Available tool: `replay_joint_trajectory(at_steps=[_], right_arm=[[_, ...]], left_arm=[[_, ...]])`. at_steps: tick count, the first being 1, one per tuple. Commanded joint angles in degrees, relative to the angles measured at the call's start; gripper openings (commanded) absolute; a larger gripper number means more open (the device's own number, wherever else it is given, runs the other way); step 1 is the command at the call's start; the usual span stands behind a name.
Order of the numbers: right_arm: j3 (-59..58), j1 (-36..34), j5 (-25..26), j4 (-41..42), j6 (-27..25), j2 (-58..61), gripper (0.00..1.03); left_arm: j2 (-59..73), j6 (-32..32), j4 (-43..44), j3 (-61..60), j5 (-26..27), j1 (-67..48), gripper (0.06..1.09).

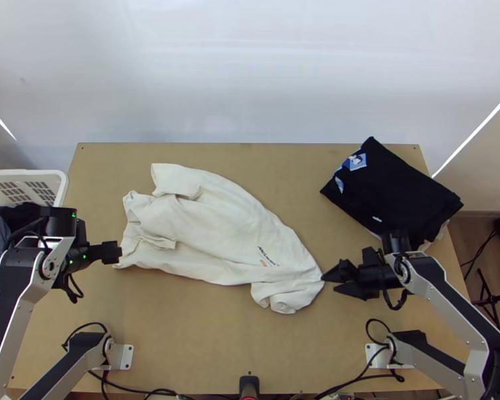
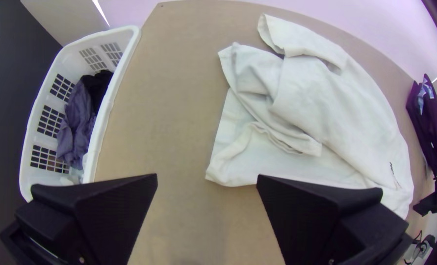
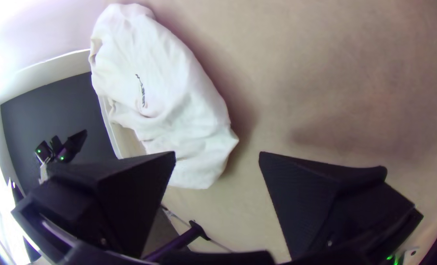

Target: Fold the t-shirt

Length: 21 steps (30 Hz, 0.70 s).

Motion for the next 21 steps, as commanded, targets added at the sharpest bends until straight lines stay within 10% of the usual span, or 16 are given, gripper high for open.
replay_joint_trajectory(at_steps=[1,21], right_arm=[[-3.2,-0.1,3.5,6.1,-1.0,0.2,0.36],[-4.4,7.4,8.4,16.0,3.4,-0.6,0.34]], left_arm=[[0.9,0.0,0.5,0.4,0.1,0.0,1.04],[1.9,0.1,0.5,1.5,0.0,0.0,1.04]])
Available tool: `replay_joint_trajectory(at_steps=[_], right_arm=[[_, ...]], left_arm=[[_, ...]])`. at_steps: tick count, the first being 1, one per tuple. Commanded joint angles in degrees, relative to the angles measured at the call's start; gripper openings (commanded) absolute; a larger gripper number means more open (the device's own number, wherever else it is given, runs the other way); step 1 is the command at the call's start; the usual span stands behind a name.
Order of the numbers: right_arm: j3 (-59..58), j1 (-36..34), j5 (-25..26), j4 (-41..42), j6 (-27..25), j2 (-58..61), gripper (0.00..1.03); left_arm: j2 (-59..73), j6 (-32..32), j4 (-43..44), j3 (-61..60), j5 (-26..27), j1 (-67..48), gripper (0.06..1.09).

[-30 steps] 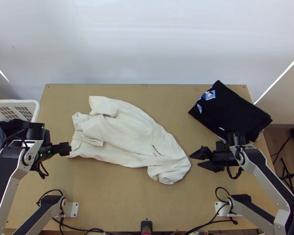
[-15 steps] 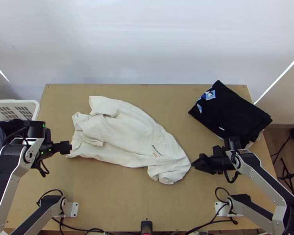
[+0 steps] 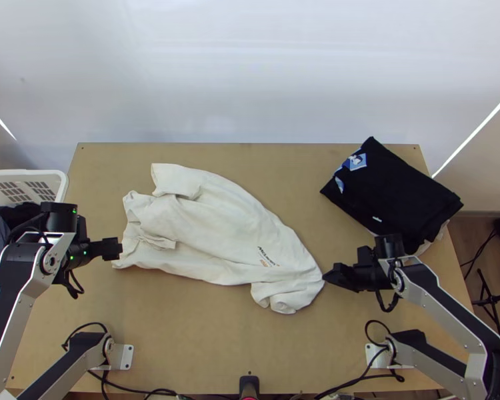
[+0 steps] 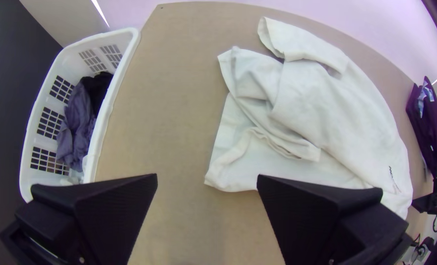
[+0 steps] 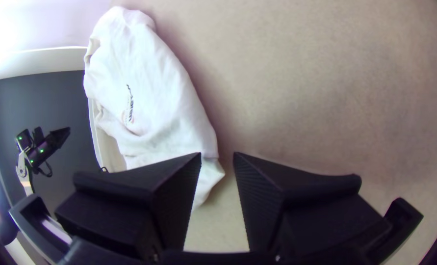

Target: Fold the t-shirt

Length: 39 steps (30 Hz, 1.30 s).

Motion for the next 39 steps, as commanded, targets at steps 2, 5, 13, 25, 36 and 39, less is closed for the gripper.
replay_joint_trajectory(at_steps=[2,5,13,25,36,39], right_arm=[[-0.3,4.3,2.4,4.0,2.9,0.4,0.34],[-0.1,6.0,3.0,5.9,4.6,1.1,0.34],[0.0,8.7,10.1,6.8,5.7,1.6,0.03],[-0.3,9.0,10.7,6.8,5.7,1.1,0.03],[-0.5,8.2,10.7,6.8,7.0,1.1,0.03],[-0.5,8.1,10.8,6.8,7.3,1.1,0.03]], left_arm=[[0.2,0.2,-0.1,0.3,0.0,0.0,1.04],[0.2,0.2,0.0,0.2,0.0,0.1,1.04],[0.5,5.0,-2.9,-0.7,0.0,0.9,1.04],[1.4,10.7,-5.0,-7.5,11.2,13.1,1.04],[-4.1,20.4,8.2,-17.6,18.5,17.3,1.03],[-4.2,23.3,10.9,-19.2,19.0,19.9,1.03]])
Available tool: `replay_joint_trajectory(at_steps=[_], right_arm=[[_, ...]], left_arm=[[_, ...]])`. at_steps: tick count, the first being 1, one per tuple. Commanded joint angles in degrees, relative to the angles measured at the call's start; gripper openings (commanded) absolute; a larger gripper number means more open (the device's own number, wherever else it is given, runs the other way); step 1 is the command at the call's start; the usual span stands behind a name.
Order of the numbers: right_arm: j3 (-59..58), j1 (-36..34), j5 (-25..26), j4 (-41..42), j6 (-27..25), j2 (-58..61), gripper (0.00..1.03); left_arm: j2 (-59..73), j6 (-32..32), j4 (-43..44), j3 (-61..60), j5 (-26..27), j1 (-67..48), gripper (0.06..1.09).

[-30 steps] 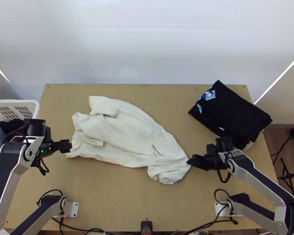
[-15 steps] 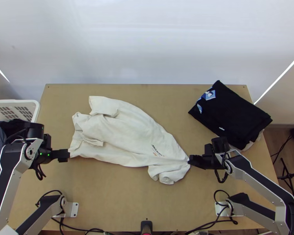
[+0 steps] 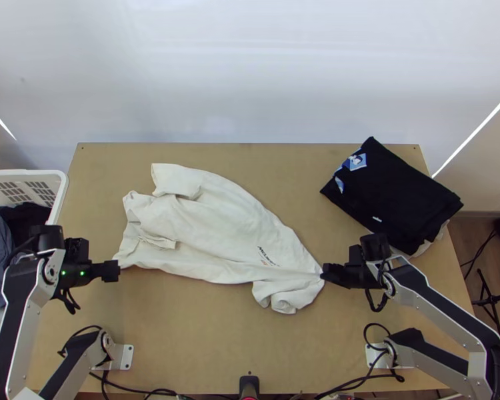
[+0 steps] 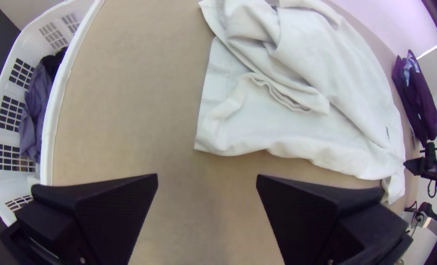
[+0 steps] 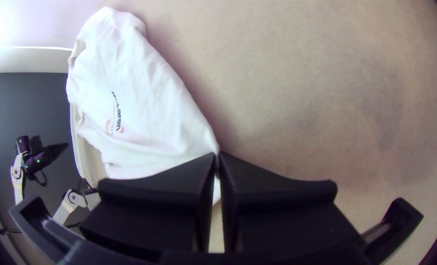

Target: Fold the t-shirt

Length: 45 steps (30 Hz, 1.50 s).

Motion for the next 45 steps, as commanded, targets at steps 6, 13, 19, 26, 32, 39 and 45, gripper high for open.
replay_joint_trajectory(at_steps=[6,13,19,26,32,39,45], right_arm=[[-0.2,-0.5,0.7,0.0,0.8,-0.2,0.03],[-0.3,-0.6,1.2,0.3,1.3,-0.3,0.03],[-0.5,-0.6,1.2,0.9,1.6,-0.3,0.03],[-0.5,-0.7,1.3,1.0,1.6,-0.3,0.03],[-0.5,-0.7,1.3,1.1,1.6,-0.4,0.03],[-0.6,-0.8,1.3,1.2,1.6,-0.5,0.03],[-0.7,-0.8,1.3,1.2,1.6,-0.5,0.03]], left_arm=[[-1.7,8.7,10.3,-7.4,3.1,5.3,0.85],[-0.6,10.1,10.7,-8.2,8.6,6.4,0.85],[2.2,10.2,12.7,-8.7,11.4,6.7,0.84],[4.6,10.4,16.0,-9.5,12.6,6.7,0.84],[6.6,10.8,18.4,-10.2,13.6,7.0,0.84],[8.9,10.7,20.7,-10.1,14.1,7.0,0.84],[9.8,10.8,21.3,-9.9,14.6,6.7,0.84]])
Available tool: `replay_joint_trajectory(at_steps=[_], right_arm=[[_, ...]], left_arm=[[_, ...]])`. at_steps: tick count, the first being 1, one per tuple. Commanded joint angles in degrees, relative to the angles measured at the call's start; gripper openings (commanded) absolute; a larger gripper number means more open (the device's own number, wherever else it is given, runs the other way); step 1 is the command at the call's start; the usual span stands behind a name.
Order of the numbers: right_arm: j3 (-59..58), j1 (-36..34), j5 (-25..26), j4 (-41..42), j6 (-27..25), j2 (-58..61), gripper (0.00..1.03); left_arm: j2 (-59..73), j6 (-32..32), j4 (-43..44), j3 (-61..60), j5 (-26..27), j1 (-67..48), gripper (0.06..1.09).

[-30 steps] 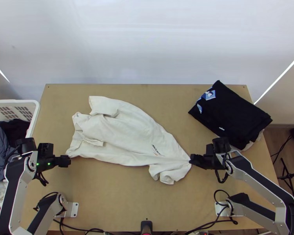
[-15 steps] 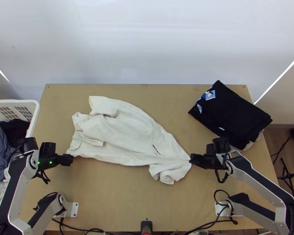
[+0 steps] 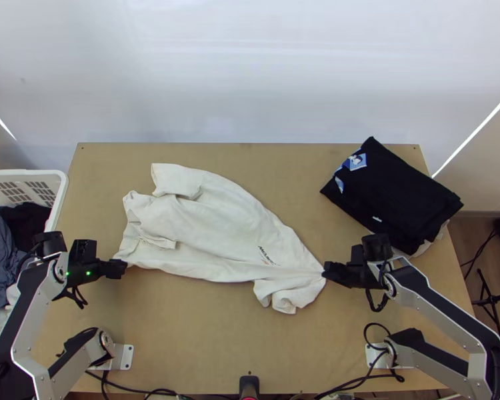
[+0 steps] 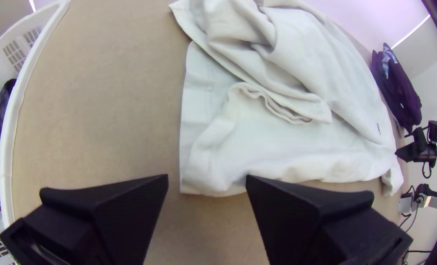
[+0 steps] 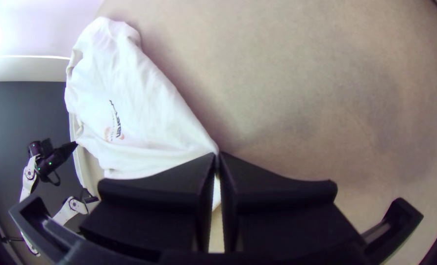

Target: Fold the t-shirt

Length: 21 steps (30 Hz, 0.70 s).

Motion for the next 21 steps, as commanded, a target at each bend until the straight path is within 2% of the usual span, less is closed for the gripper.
replay_joint_trajectory(at_steps=[1,2,3,7,15,18,21], right_arm=[[-0.1,-0.1,0.0,0.0,-0.1,-0.1,0.03],[-0.1,-0.2,0.0,0.0,-0.1,-0.1,0.03],[-0.1,-0.2,0.0,0.0,-0.1,-0.1,0.03],[-0.1,-0.4,0.0,0.0,-0.1,-0.1,0.03],[0.6,-3.5,-0.1,0.0,0.2,-1.7,0.03],[4.6,-8.8,0.0,-3.8,-1.0,-4.9,0.03],[13.2,-13.7,0.0,-12.4,-4.2,-6.8,0.03]], left_arm=[[1.5,0.0,1.0,0.0,0.6,-0.4,0.84],[1.8,0.0,1.0,-0.1,0.6,-0.8,0.82],[1.9,0.0,1.2,-0.2,0.6,-0.9,0.74],[1.5,-2.3,4.1,-1.0,0.7,-2.4,0.09],[1.7,-7.8,3.7,2.8,0.7,0.7,0.10],[0.0,-15.1,-0.4,11.3,0.7,3.5,0.10],[-3.3,-22.4,-3.3,18.1,0.7,3.9,0.10]])
